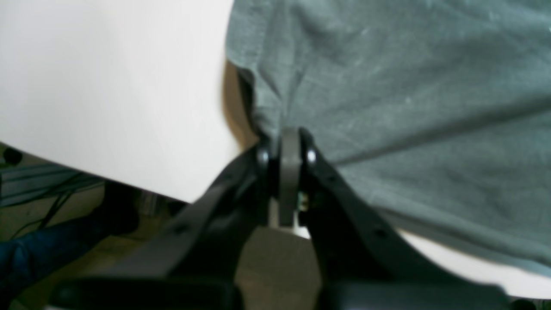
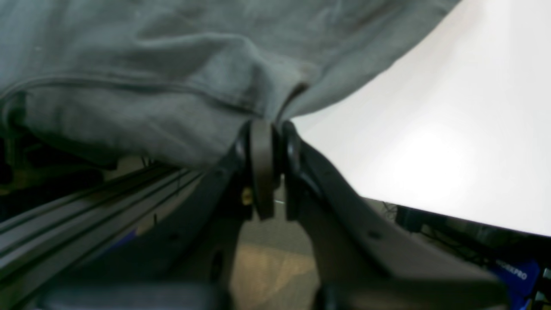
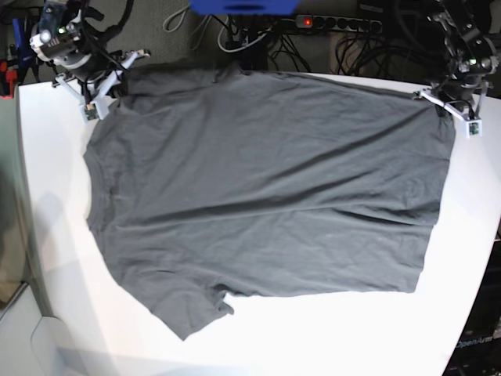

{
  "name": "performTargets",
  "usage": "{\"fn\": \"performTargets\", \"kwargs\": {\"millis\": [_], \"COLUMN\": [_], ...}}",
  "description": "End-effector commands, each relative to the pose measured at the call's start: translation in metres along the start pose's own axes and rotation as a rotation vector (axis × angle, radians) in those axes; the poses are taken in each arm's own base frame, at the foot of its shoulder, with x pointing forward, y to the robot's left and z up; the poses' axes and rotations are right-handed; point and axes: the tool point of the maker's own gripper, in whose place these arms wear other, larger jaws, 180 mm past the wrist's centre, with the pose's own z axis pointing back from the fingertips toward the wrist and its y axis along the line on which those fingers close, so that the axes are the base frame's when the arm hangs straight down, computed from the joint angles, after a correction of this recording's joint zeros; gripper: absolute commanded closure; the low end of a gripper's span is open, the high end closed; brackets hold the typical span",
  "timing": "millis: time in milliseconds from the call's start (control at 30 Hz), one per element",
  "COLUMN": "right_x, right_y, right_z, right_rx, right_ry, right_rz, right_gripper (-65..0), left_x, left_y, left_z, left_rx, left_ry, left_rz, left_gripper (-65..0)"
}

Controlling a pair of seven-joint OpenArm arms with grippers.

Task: Layout the t-shirt on the table in an organized manner, then fold the t-shirt properly
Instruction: 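Grasp the shirt's shoulder edge with both grippers, then lift the shoulder edge and fold it over onto the shirt body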

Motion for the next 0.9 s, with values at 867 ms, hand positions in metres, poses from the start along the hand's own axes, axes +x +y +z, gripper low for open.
{"fn": "performTargets", "kwargs": {"millis": [867], "right_x": [0.062], "right_y": [-0.057], "right_z": [0.032], "right_rx": [-0.112], "right_ry": [-0.206], "right_rz": [0.084], "right_gripper": [0.0], "left_x": [0.059], "left_y": [-0.015], "left_z": [0.053], "left_rx": [0.033], "left_ry": [-0.209], "left_rz": [-0.094], "left_gripper": [-0.1]}}
